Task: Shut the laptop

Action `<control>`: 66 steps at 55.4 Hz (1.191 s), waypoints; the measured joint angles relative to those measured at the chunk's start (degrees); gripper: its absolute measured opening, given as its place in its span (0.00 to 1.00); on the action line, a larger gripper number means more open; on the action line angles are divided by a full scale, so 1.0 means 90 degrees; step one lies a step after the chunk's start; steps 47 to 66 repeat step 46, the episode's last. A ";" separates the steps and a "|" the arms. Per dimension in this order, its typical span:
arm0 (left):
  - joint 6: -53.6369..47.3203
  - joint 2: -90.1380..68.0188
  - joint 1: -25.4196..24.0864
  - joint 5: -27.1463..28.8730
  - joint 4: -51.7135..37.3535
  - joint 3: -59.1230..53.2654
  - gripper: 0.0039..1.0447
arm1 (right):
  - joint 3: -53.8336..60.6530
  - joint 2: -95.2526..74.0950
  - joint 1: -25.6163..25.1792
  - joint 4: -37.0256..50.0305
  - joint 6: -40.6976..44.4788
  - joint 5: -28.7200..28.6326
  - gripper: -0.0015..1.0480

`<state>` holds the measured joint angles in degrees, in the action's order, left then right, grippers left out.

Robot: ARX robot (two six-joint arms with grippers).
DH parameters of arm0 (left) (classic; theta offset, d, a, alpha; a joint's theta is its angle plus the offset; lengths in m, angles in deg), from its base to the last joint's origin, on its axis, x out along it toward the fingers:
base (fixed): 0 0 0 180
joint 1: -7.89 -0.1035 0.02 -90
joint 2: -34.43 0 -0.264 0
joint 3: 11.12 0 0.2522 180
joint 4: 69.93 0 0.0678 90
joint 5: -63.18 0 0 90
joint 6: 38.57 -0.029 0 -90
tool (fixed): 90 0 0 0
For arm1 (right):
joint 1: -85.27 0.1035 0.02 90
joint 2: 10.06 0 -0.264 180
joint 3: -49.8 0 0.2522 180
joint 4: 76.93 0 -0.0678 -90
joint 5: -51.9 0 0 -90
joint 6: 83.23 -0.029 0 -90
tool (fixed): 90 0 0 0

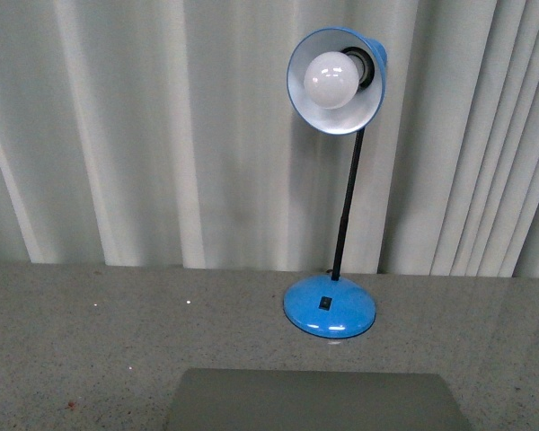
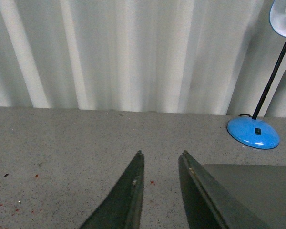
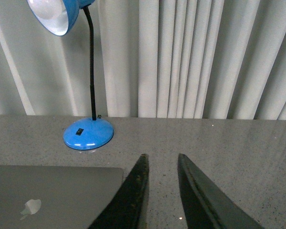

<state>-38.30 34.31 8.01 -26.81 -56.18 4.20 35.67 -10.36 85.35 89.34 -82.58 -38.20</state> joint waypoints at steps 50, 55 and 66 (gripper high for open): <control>-0.0002 0.0000 0.0000 0.0000 0.0000 0.0000 0.94 | 0.0000 0.0000 0.0000 0.0000 -0.0002 0.0000 0.93; -0.0002 0.0000 0.0000 0.0000 0.0000 0.0000 0.94 | 0.0000 0.0000 0.0000 0.0000 -0.0002 0.0000 0.93; -0.0002 0.0000 0.0000 0.0000 0.0000 0.0000 0.94 | 0.0000 0.0000 0.0000 0.0000 -0.0002 0.0000 0.93</control>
